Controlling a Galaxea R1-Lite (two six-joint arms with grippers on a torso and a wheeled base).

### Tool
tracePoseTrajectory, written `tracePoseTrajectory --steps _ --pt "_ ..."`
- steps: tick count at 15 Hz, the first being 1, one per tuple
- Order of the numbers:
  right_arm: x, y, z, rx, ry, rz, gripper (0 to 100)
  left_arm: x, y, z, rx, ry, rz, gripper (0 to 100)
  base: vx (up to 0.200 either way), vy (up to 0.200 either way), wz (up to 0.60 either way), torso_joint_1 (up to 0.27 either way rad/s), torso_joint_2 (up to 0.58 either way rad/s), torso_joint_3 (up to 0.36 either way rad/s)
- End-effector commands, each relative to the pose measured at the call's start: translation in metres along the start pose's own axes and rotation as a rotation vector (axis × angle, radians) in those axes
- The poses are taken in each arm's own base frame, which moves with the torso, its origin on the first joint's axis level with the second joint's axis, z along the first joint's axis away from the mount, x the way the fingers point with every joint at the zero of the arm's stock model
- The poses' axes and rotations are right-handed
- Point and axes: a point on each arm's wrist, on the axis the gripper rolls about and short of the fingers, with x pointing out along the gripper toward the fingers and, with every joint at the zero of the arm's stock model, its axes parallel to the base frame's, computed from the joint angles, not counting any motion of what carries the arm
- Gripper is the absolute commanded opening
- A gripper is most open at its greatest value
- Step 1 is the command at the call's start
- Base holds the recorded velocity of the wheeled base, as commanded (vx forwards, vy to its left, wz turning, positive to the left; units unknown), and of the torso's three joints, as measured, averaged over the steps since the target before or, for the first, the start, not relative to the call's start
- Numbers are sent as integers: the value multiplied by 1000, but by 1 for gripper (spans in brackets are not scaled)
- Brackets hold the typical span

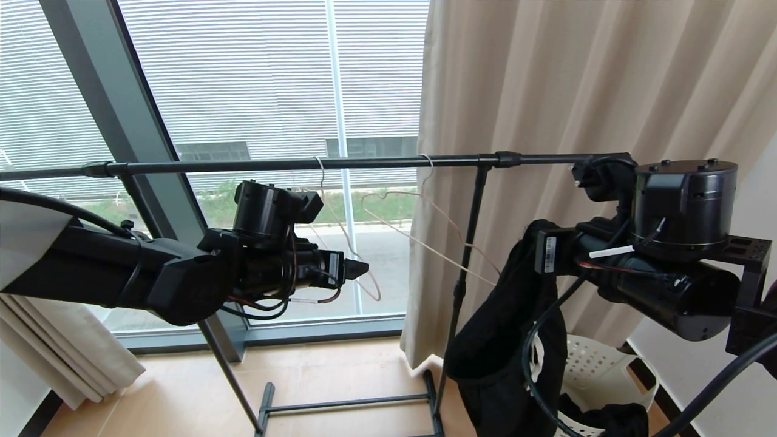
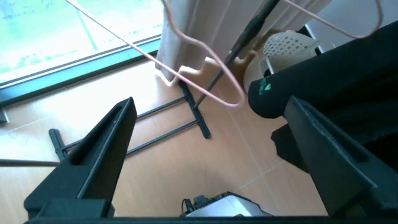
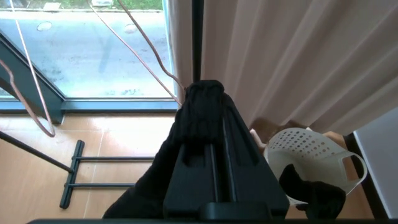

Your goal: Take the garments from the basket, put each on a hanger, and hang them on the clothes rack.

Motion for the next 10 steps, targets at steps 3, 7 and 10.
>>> tracePoseTrajectory --steps 3,7,10 --pt "-2 0 0 0 -4 5 0 35 1 4 0 -17 124 100 0 0 0 0 0 0" --pt "-1 0 -1 -1 -2 5 0 67 3 6 -2 -26 174 100 0 0 0 0 0 0" --pt "-1 1 -2 -4 2 4 0 83 5 6 -2 -29 239 100 0 0 0 0 0 0"
